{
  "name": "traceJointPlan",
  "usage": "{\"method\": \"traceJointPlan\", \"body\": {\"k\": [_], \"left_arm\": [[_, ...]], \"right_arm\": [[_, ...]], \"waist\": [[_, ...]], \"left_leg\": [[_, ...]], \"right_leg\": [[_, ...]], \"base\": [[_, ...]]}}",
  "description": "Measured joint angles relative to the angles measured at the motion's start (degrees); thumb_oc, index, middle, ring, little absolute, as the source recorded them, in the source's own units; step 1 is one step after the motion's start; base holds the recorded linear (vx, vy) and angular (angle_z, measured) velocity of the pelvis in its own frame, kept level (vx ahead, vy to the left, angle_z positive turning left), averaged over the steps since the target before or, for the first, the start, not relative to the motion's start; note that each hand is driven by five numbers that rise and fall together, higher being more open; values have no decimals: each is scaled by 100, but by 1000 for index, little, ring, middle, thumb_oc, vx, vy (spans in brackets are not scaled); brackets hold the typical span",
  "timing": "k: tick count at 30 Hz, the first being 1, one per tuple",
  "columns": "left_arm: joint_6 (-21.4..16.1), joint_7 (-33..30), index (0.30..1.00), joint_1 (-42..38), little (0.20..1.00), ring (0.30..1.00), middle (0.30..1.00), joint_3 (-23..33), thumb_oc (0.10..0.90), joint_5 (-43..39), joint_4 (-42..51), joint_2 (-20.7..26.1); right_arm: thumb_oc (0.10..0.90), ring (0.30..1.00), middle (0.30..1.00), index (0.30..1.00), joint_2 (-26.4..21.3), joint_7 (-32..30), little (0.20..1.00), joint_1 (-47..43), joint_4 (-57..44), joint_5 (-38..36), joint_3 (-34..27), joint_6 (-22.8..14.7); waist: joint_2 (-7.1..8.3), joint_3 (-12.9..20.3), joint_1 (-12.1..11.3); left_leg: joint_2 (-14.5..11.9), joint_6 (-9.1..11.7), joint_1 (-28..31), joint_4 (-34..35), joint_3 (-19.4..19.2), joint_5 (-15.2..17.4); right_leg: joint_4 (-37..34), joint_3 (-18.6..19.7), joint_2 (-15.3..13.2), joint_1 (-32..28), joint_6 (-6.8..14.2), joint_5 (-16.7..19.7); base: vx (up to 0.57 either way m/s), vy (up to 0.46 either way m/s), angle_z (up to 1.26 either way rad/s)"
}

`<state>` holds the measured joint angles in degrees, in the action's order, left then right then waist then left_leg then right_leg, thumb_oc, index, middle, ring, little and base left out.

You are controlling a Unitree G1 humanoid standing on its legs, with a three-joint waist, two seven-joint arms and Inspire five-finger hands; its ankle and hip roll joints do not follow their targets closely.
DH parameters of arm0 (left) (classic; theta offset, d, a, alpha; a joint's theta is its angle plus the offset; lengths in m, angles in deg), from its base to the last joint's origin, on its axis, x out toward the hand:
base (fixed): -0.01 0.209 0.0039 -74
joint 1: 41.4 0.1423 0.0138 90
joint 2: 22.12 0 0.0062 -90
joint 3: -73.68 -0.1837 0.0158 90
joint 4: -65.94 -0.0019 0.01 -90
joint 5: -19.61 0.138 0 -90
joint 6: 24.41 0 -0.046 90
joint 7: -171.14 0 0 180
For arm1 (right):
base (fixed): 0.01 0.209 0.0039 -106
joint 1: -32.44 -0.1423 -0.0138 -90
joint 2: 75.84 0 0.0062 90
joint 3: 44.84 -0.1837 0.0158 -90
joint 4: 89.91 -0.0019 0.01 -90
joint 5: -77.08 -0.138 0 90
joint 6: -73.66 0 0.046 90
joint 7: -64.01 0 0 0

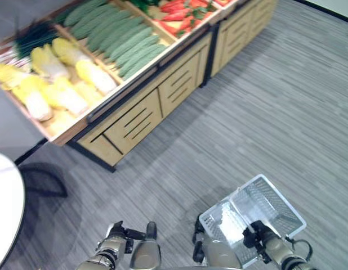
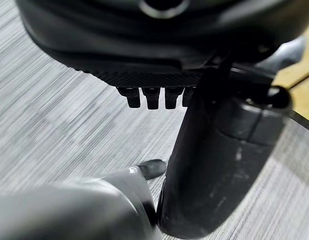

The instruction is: Get the vegetables into the basket

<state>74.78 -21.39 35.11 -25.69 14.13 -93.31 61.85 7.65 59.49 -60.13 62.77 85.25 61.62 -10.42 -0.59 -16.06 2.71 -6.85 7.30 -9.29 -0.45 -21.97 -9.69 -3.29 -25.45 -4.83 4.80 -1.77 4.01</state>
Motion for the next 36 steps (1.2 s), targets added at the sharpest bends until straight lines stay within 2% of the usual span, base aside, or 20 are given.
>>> {"method": "traceJointPlan", "body": {"k": [1, 3, 4, 5, 6, 7, 9, 11, 19, 23, 24, 26, 27, 28, 29, 31, 33, 34, 35, 36], "left_arm": [[2, 35, 1000, 51, 1000, 1000, 1000, 20, 900, 1, 88, 60], [56, 78, 1000, 141, 1000, 1000, 1000, 235, 900, 6, 70, 172], [85, 90, 1000, 214, 1000, 1000, 1000, 225, 900, 124, -23, 168], [112, 94, 1000, 218, 1000, 1000, 1000, 208, 900, 126, -42, 185], [129, 87, 1000, 231, 1000, 1000, 1000, 208, 900, 125, -44, 202], [153, 79, 1000, 360, 1000, 1000, 1000, 220, 900, 124, -15, 310], [131, 80, 1000, 468, 1000, 1000, 1000, 309, 900, 115, 26, 402], [129, 80, 1000, 464, 1000, 1000, 1000, 312, 900, 116, 17, 444], [119, 79, 1000, 452, 1000, 1000, 1000, 334, 900, 115, -17, 515], [93, 77, 1000, 446, 1000, 1000, 1000, 467, 900, 114, -35, 642], [97, 79, 1000, 424, 1000, 1000, 1000, 562, 900, 113, -51, 654], [101, 78, 1000, 421, 1000, 1000, 1000, 553, 900, 113, -71, 659], [92, 72, 1000, 370, 1000, 1000, 1000, 523, 900, 115, -137, 641], [103, 73, 1000, 331, 1000, 1000, 1000, 444, 900, 115, -162, 636], [97, 68, 1000, 263, 1000, 1000, 1000, 369, 900, 118, -169, 644], [116, 63, 1000, 249, 1000, 1000, 1000, 287, 900, 117, -187, 720], [120, 22, 1000, 239, 1000, 1000, 1000, 216, 900, 119, -265, 729], [147, -14, 1000, 241, 1000, 1000, 1000, 228, 900, 119, -313, 742], [154, -19, 1000, 221, 1000, 1000, 1000, 217, 900, 118, -332, 755], [157, -34, 1000, 206, 1000, 1000, 1000, 216, 900, 120, -364, 763]], "right_arm": [[400, 300, 300, 300, 92, -13, 300, -59, 56, 0, -73, 39], [400, 300, 300, 300, 108, -44, 300, -172, -27, 5, -94, -48], [400, 300, 300, 300, 80, -65, 300, -326, 29, 33, -90, -22], [400, 300, 300, 300, 84, -86, 300, -375, 39, 33, -95, 5], [400, 300, 300, 300, 94, -87, 300, -376, 41, 34, -94, 17], [400, 300, 300, 300, 163, -55, 300, -351, 80, 34, -83, 17], [400, 300, 300, 300, 261, -43, 300, -332, 217, 46, -50, 36], [400, 300, 300, 300, 303, -17, 300, -334, 204, 45, 2, 41], [400, 300, 300, 300, 441, 42, 300, -327, 205, 48, 53, 84], [400, 300, 300, 300, 540, 79, 300, -354, 207, 66, 194, 86], [400, 300, 300, 300, 560, 85, 300, -369, 189, 93, 198, 70], [400, 300, 300, 300, 541, 63, 300, -374, 170, 91, 184, 74], [400, 300, 300, 300, 506, 65, 300, -371, 111, 90, 179, 74], [400, 300, 300, 300, 481, 14, 300, -321, 100, 85, 176, 76], [400, 300, 300, 300, 453, -9, 300, -318, 99, 81, 171, 76], [400, 300, 300, 300, 477, 48, 300, -310, 120, 35, 188, 88], [400, 300, 300, 300, 513, 28, 300, -321, 138, 36, 192, 60], [400, 300, 300, 300, 515, 32, 300, -376, 129, 36, 193, 58], [400, 300, 300, 300, 532, 29, 300, -374, 135, 33, 186, 59], [400, 300, 300, 300, 535, 34, 300, -372, 135, 34, 205, 59]], "waist": [[56, 1, -130], [157, -7, -153], [64, -3, -76], [65, -4, -42], [88, 3, -50], [187, 52, -69], [330, 69, -203], [428, 79, -202], [669, 165, -347], [946, 166, -421], [993, 143, -454], [987, 139, -468], [951, 109, -448], [854, 66, -386], [867, 68, -311], [934, 84, -302], [881, 19, -276], [892, -75, -210], [835, -168, -204], [873, -207, -157]], "left_leg": [[-121, -39, 11, -166, -239, 226], [-304, 12, 293, -346, -252, 549], [-315, -118, 699, 116, -188, 489], [-263, -360, 751, 225, -206, 377], [-222, -395, 767, 230, -203, 401], [-140, -452, 797, 200, -240, 473], [-58, -493, 845, 173, -261, 524], [-61, -497, 870, 173, -260, 529], [24, -493, 843, 173, -243, 618], [119, -543, 819, 133, -212, 733], [123, -637, 778, 134, -172, 806], [102, -718, 770, 182, -121, 791], [119, -764, 779, 201, -6, 789], [146, -858, 800, 262, 217, 782], [217, -927, 813, 427, 495, 721], [306, -986, 773, 547, 724, 596], [329, -997, 719, 552, 967, 593], [337, -1032, 708, 550, 1169, 543], [346, -1004, 708, 542, 1371, 561], [340, -939, 705, 503, 1525, 594]], "right_leg": [[48, -6, -16, 73, 0, -2], [259, -25, -171, 235, 67, 4], [388, 0, -192, 239, 185, 10], [429, -2, -227, 239, 275, -16], [426, 20, -277, 226, 314, -8], [426, 51, -387, 222, 431, 71], [380, 155, -411, 167, 426, 203], [323, 154, -396, 122, 432, 221], [310, 185, -416, 144, 474, 244], [348, 251, -484, 195, 558, 306], [573, 361, -577, 311, 606, 344], [1027, 580, -671, 505, 730, 419], [1429, 901, -734, 665, 796, 369], [1767, 1198, -787, 873, 1018, 251], [1719, 1550, -810, 918, 1291, 56], [1236, 1707, -947, 993, 1364, 116], [558, 1921, -917, 989, 1441, 265], [140, 2048, -899, 932, 1399, 436], [-20, 2116, -898, 967, 1415, 528], [-162, 2184, -887, 900, 1398, 562]], "base": [[72, 40, 172], [65, 68, 8], [75, 58, 11], [43, 39, 3], [41, 61, 1], [61, 143, -1], [59, 163, -13], [23, 114, -6], [27, 139, -1], [28, 139, -5], [73, 179, -6], [97, 86, 13], [116, 32, 49], [144, -16, 86], [146, -66, 111], [153, -97, 81], [146, -89, 63], [174, -134, 85], [204, -166, 98], [111, -109, 109]]}}
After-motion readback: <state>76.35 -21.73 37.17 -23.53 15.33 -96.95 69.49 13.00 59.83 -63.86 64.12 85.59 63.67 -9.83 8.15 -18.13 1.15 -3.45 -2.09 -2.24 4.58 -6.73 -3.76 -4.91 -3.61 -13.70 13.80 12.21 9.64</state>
